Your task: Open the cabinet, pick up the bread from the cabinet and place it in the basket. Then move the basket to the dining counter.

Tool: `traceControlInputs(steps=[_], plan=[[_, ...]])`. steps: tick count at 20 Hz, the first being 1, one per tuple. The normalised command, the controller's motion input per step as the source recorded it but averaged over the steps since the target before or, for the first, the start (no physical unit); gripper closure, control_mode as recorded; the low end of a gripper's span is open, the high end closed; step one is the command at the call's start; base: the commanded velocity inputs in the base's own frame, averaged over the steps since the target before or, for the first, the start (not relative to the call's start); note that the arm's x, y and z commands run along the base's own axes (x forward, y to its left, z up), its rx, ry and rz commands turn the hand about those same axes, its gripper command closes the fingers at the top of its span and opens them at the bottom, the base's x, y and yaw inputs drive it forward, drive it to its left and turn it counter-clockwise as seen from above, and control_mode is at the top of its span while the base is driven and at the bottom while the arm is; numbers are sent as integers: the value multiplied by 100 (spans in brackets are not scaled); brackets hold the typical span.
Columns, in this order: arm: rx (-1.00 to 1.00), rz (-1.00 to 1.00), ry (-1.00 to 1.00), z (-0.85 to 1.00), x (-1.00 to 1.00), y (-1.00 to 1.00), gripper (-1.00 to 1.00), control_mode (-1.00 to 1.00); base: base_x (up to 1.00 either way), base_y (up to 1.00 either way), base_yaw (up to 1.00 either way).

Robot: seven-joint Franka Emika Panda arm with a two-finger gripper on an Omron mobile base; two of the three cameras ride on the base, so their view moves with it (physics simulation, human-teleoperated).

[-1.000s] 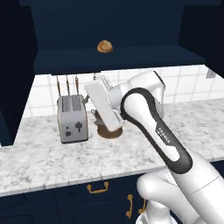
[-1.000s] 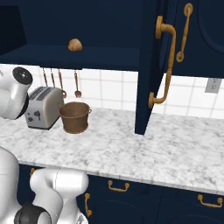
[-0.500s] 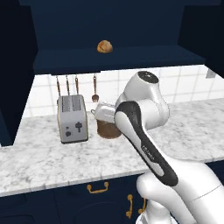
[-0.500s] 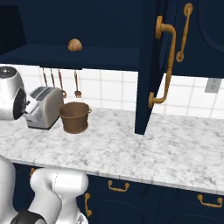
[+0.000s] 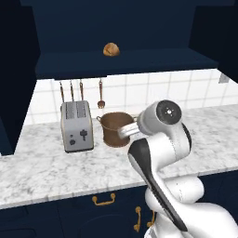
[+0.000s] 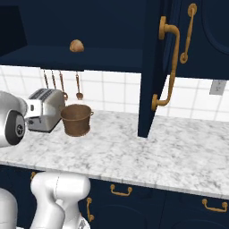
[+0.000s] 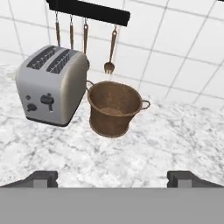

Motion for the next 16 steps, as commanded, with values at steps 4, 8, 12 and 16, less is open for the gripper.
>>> traceControlInputs(steps=[4,8,12,16], plan=[[9,-10,-37,68,2,4,-100,-100,0,0,0],[22,-8,-3,100,0,-10,-100,-100,0,0,0],[22,-7,0,100,0,-13,-100,-100,0,0,0],[28,-3,13,85,3,-13,-100,-100,0,0,0]])
